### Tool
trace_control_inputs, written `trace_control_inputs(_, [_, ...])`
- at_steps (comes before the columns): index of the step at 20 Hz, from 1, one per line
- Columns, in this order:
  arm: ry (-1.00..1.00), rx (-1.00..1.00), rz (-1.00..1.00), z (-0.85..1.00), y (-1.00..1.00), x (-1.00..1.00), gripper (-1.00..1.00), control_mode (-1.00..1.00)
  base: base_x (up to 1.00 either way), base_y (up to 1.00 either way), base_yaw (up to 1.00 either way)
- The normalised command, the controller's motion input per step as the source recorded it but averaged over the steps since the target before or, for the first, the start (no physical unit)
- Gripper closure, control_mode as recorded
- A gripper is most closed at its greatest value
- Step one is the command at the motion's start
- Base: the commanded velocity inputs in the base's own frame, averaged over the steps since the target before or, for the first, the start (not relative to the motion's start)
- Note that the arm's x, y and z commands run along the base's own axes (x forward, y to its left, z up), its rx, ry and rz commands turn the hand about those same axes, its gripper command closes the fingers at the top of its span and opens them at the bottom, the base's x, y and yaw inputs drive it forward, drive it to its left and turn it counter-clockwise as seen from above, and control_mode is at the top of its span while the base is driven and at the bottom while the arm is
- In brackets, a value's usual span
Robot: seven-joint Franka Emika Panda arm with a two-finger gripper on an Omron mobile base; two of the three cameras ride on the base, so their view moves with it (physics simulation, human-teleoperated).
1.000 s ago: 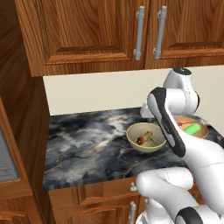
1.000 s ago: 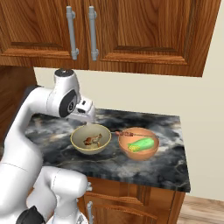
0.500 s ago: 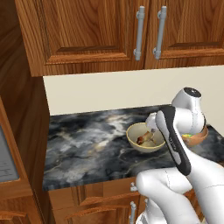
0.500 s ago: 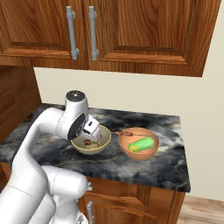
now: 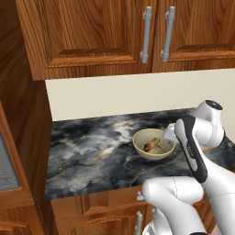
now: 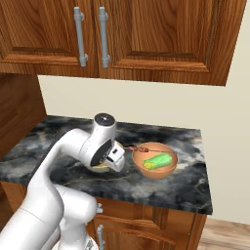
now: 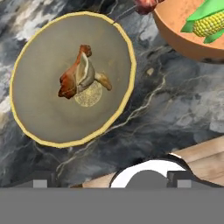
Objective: Place the bowl containing the chicken drumstick and mushroom in the microwave. Close the microwave door and press the start button to microwave the meal.
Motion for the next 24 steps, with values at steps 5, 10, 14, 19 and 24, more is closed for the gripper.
trace_control_inputs(5, [0.16, 0.0, -0.07, -0.41, -0.31, 0.11, -1.0, -1.0, 0.0, 0.0, 0.0])
trace_control_inputs(10, [0.04, 0.03, -0.01, -0.22, 0.0, 0.31, -1.0, -1.0, 0.0, 0.0, 0.0])
trace_control_inputs(14, [0.0, 0.04, -0.01, -0.12, 0.0, 0.34, -1.0, -1.0, 0.0, 0.0, 0.0])
trace_control_inputs(19, [0.0, 0.0, 0.0, -0.25, 0.0, 0.23, -1.0, -1.0, 0.0, 0.0, 0.0])
trace_control_inputs(24, [0.0, 0.0, 0.0, -0.28, 0.0, 0.18, -1.0, -1.0, 0.0, 0.0, 0.0])
